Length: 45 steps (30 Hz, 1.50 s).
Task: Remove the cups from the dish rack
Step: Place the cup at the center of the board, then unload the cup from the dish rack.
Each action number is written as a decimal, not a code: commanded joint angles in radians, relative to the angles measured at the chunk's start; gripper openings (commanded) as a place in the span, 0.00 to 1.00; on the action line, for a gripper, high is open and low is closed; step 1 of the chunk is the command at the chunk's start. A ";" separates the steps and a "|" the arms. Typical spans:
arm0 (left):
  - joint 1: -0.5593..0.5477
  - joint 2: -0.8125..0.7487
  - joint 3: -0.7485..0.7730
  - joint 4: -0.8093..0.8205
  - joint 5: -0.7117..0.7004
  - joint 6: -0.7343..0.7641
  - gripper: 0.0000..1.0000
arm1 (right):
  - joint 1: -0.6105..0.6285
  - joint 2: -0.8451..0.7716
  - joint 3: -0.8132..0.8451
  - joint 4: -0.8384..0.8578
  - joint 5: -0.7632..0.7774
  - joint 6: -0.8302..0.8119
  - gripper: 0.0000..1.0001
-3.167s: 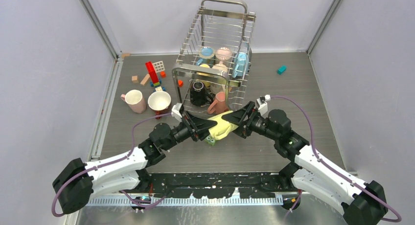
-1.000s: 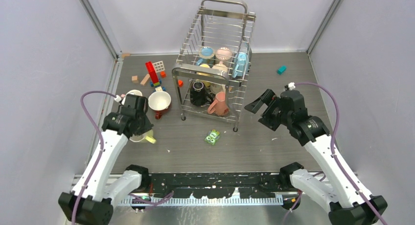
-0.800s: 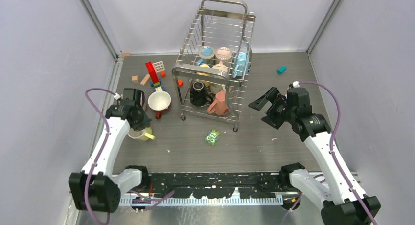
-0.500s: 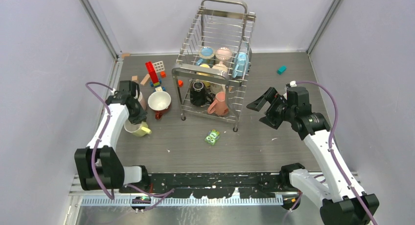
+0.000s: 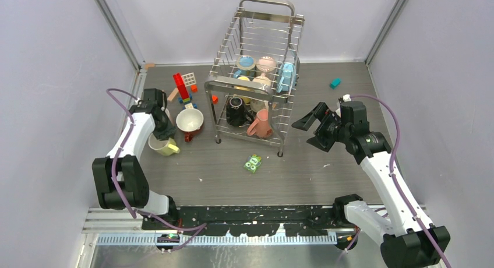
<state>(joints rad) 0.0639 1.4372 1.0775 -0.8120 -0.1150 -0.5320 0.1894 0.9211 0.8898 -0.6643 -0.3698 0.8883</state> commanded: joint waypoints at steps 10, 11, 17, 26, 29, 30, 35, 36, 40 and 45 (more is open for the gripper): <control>0.007 -0.050 0.050 0.034 0.024 0.030 0.31 | -0.004 0.014 0.052 0.051 -0.024 0.004 1.00; 0.007 -0.057 0.055 0.027 0.030 0.031 0.33 | -0.004 0.016 0.052 0.053 -0.024 0.005 1.00; 0.005 -0.132 0.063 0.005 0.091 0.026 0.40 | -0.004 0.027 0.053 0.070 -0.022 0.011 1.00; -0.003 -0.296 0.044 -0.032 0.206 0.009 0.63 | -0.004 0.054 0.059 0.091 0.000 0.016 1.00; -0.037 -0.356 0.028 -0.037 0.232 -0.009 0.74 | -0.004 0.074 0.075 0.098 0.023 0.010 1.00; -0.049 -0.375 0.021 -0.039 0.242 -0.015 0.77 | -0.006 0.082 0.080 0.102 0.028 0.007 1.00; -0.097 -0.483 -0.031 -0.048 0.306 -0.042 0.85 | -0.007 0.154 0.110 0.139 0.050 -0.003 1.00; -0.104 -0.505 -0.046 -0.048 0.321 -0.050 0.85 | -0.007 0.169 0.114 0.148 0.051 -0.003 1.00; -0.176 -0.607 -0.126 -0.036 0.341 -0.084 0.86 | -0.009 0.220 0.119 0.189 0.052 -0.002 1.00; -0.286 -0.733 -0.237 0.060 0.359 -0.139 0.87 | -0.011 0.262 0.117 0.219 0.054 -0.011 1.00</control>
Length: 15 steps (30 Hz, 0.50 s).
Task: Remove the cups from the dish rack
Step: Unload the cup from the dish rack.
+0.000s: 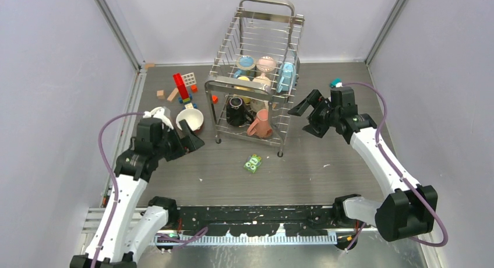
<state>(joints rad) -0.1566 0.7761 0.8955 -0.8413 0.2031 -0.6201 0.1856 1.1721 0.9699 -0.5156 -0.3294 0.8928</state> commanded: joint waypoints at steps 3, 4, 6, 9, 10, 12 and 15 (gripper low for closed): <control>-0.159 -0.117 -0.119 0.168 0.026 -0.078 0.87 | -0.008 0.026 0.031 0.085 0.016 -0.026 1.00; -0.197 -0.124 -0.140 0.197 0.005 -0.086 0.87 | -0.009 0.031 0.028 0.089 0.017 -0.029 1.00; -0.284 -0.124 -0.179 0.260 -0.062 -0.099 0.87 | -0.012 0.039 0.021 0.103 0.013 -0.033 1.00; -0.422 -0.086 -0.226 0.383 -0.162 -0.107 0.87 | -0.018 0.052 0.018 0.111 0.008 -0.043 1.00; -0.467 -0.067 -0.238 0.424 -0.190 -0.107 0.87 | -0.019 0.054 0.018 0.111 0.005 -0.046 1.00; -0.541 -0.017 -0.253 0.518 -0.267 -0.087 0.87 | -0.021 0.057 0.016 0.114 -0.001 -0.051 1.00; -0.622 0.088 -0.261 0.684 -0.310 -0.042 0.87 | -0.023 0.050 0.006 0.123 -0.014 -0.054 1.00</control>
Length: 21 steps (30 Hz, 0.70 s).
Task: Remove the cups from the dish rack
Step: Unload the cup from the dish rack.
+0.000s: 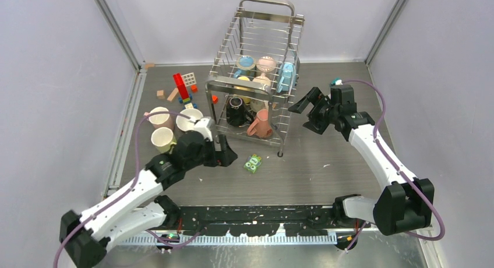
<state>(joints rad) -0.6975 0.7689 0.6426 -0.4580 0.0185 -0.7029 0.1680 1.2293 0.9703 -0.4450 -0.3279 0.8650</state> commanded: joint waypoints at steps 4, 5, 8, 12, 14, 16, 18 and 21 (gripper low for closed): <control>-0.140 0.238 -0.009 0.477 -0.150 0.092 0.87 | -0.006 -0.009 -0.001 0.057 -0.031 -0.032 1.00; -0.144 0.268 -0.014 0.522 -0.148 0.098 0.87 | -0.006 -0.009 -0.002 0.058 -0.034 -0.037 1.00; -0.150 0.333 -0.014 0.600 -0.150 0.126 0.86 | -0.005 -0.003 0.002 0.054 -0.030 -0.050 1.00; -0.155 0.397 0.001 0.664 -0.166 0.189 0.86 | -0.006 0.019 0.015 0.064 -0.039 -0.055 1.00; -0.155 0.430 0.003 0.705 -0.182 0.227 0.86 | -0.005 0.034 0.021 0.069 -0.047 -0.055 1.00; -0.156 0.466 0.001 0.775 -0.195 0.272 0.85 | -0.007 0.042 0.022 0.075 -0.051 -0.058 1.00; -0.155 0.504 -0.004 0.845 -0.199 0.323 0.85 | -0.007 0.047 0.023 0.079 -0.052 -0.062 1.00; -0.155 0.548 -0.025 0.973 -0.216 0.423 0.82 | -0.005 0.053 0.027 0.076 -0.058 -0.067 1.00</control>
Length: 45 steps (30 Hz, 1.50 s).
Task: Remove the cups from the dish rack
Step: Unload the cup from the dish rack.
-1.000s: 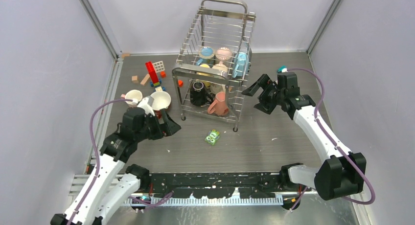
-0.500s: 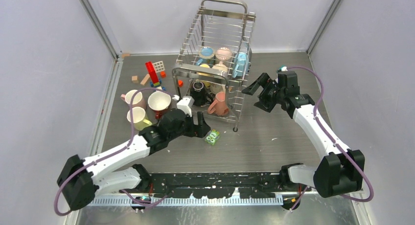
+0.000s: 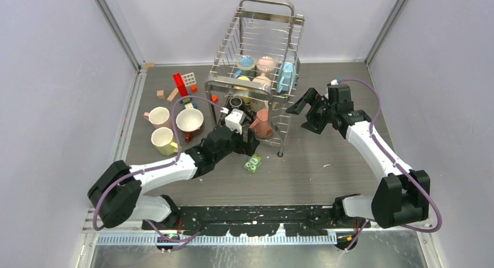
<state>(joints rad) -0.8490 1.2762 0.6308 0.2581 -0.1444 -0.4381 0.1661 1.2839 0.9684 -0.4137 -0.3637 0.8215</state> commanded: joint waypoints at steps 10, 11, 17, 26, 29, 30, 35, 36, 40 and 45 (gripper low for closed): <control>0.028 0.199 -0.013 0.476 0.002 0.323 0.67 | -0.005 -0.010 0.029 0.044 -0.036 -0.033 1.00; 0.034 0.213 -0.014 0.490 0.007 0.323 0.66 | -0.005 -0.009 0.029 0.044 -0.038 -0.033 1.00; 0.064 0.263 -0.010 0.542 0.025 0.325 0.60 | -0.004 -0.014 0.029 0.039 -0.040 -0.040 1.00; 0.074 0.310 0.006 0.544 0.090 0.322 0.51 | -0.004 -0.020 0.021 0.035 -0.039 -0.047 1.00; 0.074 0.321 0.009 0.545 0.091 0.320 0.47 | -0.004 -0.022 0.021 0.030 -0.038 -0.050 1.00; 0.074 0.325 0.011 0.547 0.091 0.319 0.45 | -0.004 -0.023 0.021 0.029 -0.037 -0.051 1.00; 0.074 0.336 0.014 0.556 0.088 0.315 0.34 | -0.004 -0.027 0.023 0.021 -0.030 -0.059 1.00; 0.074 0.337 0.016 0.558 0.088 0.314 0.33 | -0.005 -0.028 0.022 0.021 -0.030 -0.059 1.00; 0.074 0.338 0.023 0.556 0.095 0.308 0.25 | -0.005 -0.029 0.023 0.020 -0.030 -0.059 1.00; 0.074 0.335 0.039 0.541 0.112 0.301 0.15 | -0.004 -0.030 0.022 0.019 -0.027 -0.061 1.00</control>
<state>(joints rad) -0.7792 1.6043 0.6247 0.7654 -0.0551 -0.1230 0.1661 1.2850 0.9688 -0.4122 -0.3878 0.7822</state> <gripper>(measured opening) 0.204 0.996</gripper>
